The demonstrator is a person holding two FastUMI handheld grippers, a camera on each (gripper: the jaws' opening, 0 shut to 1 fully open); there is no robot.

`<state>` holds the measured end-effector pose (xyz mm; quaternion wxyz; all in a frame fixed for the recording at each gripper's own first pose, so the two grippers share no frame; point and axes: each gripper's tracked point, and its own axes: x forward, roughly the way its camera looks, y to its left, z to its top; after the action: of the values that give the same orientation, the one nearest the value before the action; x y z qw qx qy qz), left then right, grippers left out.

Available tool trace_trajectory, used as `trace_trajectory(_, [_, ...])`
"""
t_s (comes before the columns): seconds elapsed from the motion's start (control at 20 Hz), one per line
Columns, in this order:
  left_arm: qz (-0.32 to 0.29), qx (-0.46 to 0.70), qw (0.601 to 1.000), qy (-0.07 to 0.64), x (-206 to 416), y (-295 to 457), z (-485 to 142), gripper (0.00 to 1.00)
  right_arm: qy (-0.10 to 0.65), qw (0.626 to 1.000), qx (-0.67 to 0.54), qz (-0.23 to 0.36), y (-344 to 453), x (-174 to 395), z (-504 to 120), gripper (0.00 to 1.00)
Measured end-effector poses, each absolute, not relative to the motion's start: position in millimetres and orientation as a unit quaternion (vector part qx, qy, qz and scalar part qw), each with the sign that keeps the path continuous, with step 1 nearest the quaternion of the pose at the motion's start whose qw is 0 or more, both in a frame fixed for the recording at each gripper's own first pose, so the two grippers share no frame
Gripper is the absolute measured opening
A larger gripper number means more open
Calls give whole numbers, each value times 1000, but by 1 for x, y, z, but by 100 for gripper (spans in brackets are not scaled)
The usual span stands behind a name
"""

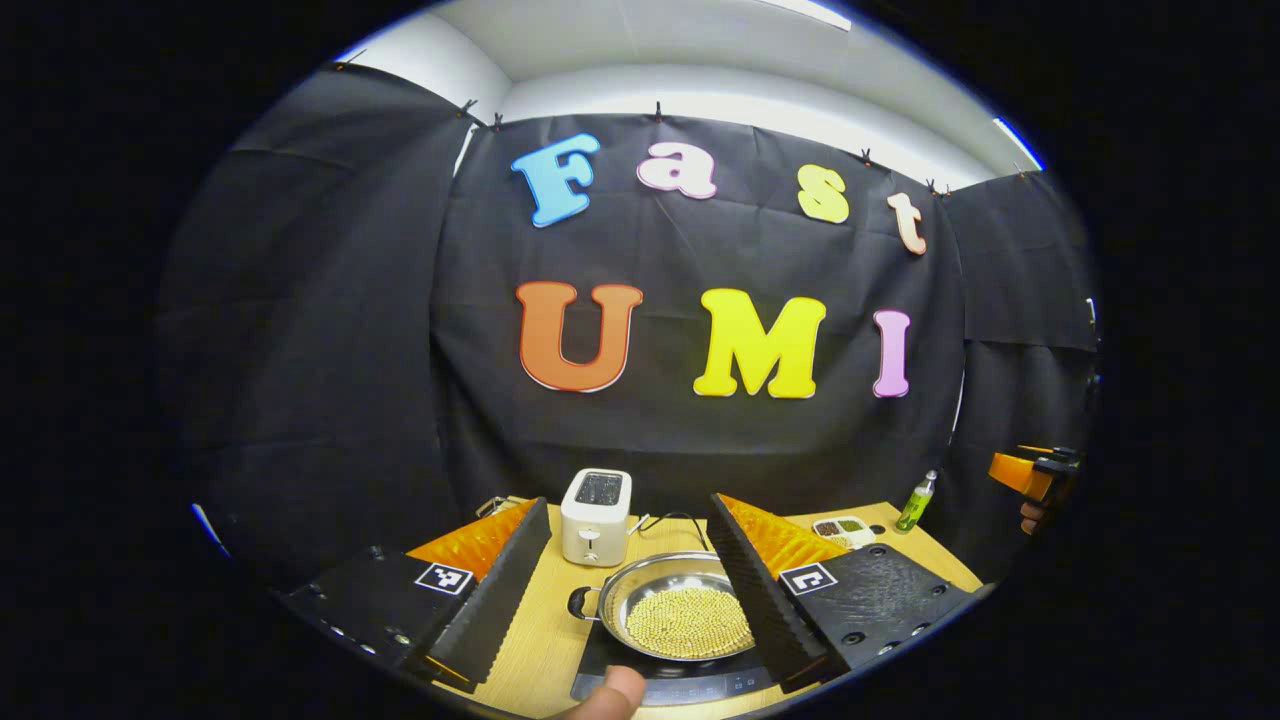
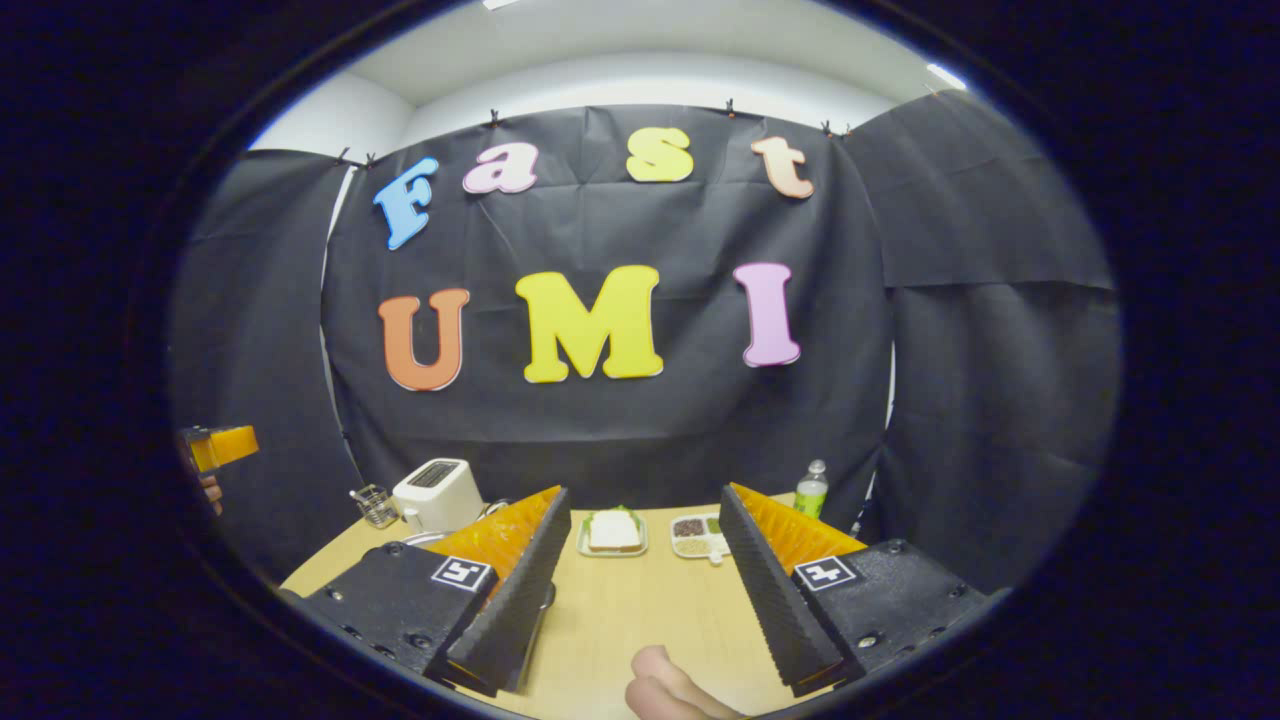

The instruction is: First push the handle of the pot to place it horizontally, then grasp the pot with both hands and set it on the induction cooktop.

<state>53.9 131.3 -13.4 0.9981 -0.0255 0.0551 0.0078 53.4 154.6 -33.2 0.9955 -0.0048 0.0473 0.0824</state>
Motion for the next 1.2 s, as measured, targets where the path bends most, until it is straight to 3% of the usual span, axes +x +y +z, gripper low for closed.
trace_trajectory(0.45, [12,6,1000,7,9,97,-11,95,18,998,-2,53,87,-17,-16,98])
trace_trajectory(0.65, [17,13,1000,16,-2,76,-31,95,10,999,-10,42,71,-26,-14,96])
trace_trajectory(0.85, [1,-17,1000,-4,-9,63,-21,95,-12,999,-29,14,57,-33,-3,98])
trace_trajectory(1.1, [-2,-17,1000,-14,-11,67,-13,95,-6,999,-36,19,60,-38,-7,98])
trace_trajectory(1.15, [1,-15,1000,-13,-11,68,-12,84,-8,999,-38,19,60,-39,-7,96])
trace_trajectory(1.2, [-1,-16,1000,-14,-11,67,-12,95,-7,999,-38,23,64,-40,-8,98])
